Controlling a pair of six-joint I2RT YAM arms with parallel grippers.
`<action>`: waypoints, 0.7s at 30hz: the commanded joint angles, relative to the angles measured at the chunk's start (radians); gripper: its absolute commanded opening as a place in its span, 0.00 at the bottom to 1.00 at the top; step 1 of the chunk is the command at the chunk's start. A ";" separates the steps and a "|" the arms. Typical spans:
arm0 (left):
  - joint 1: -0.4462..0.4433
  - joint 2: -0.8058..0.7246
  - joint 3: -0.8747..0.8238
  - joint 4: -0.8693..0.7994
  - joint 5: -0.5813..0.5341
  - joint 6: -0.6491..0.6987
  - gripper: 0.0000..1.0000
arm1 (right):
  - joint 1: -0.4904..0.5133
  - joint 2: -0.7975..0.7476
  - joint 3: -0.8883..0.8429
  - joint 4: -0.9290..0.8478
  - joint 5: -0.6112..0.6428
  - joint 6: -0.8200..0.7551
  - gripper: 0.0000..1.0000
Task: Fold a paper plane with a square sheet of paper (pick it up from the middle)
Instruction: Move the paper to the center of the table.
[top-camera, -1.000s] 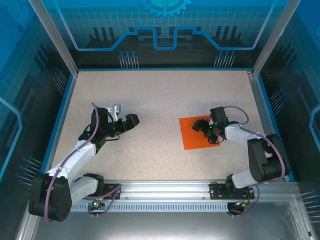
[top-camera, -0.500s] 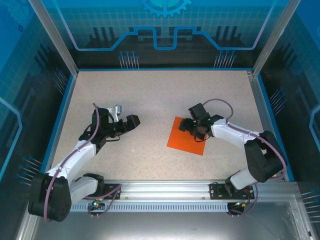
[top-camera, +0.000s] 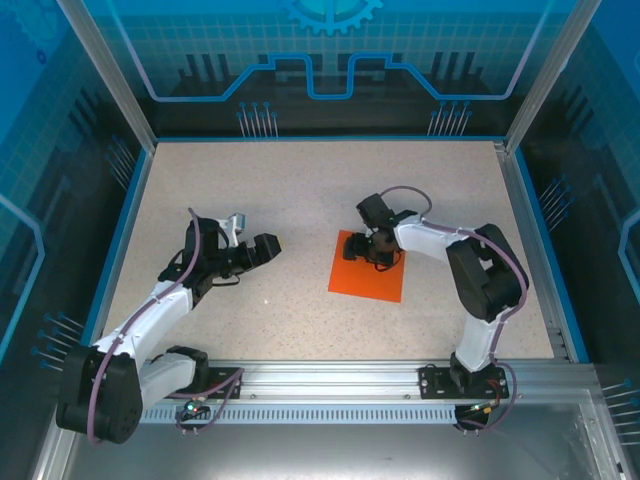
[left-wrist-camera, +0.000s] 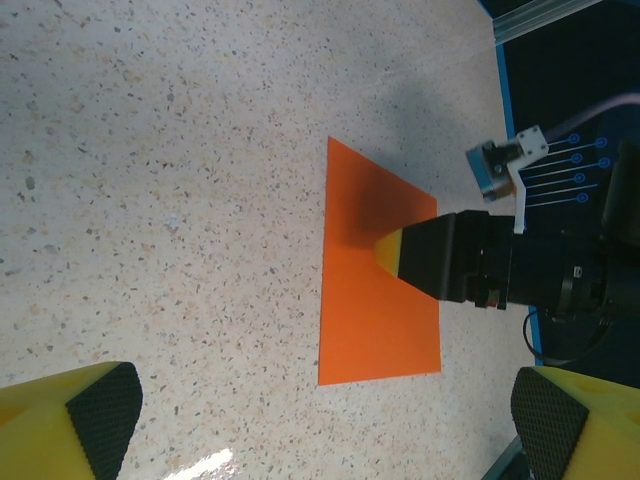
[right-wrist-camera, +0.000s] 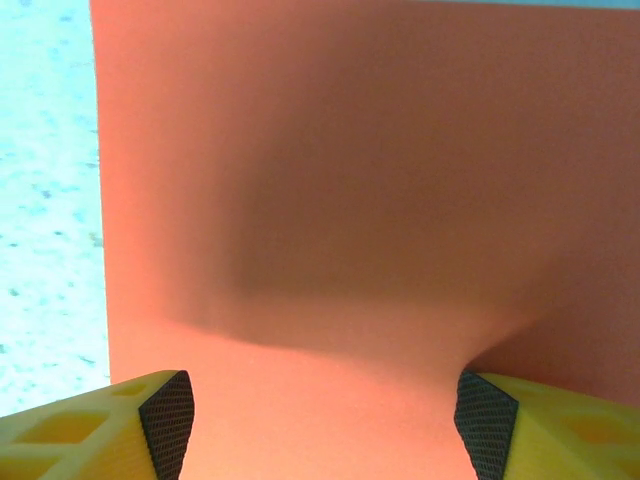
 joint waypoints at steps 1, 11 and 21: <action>-0.013 -0.004 0.003 -0.024 0.011 0.025 0.99 | 0.035 0.098 0.036 0.016 -0.097 -0.064 0.74; -0.018 0.011 0.018 -0.025 0.022 0.029 0.99 | 0.059 0.025 0.133 -0.123 0.043 -0.135 0.80; -0.022 0.037 0.030 -0.013 0.022 0.024 0.99 | 0.019 -0.005 0.002 -0.064 0.001 -0.092 0.80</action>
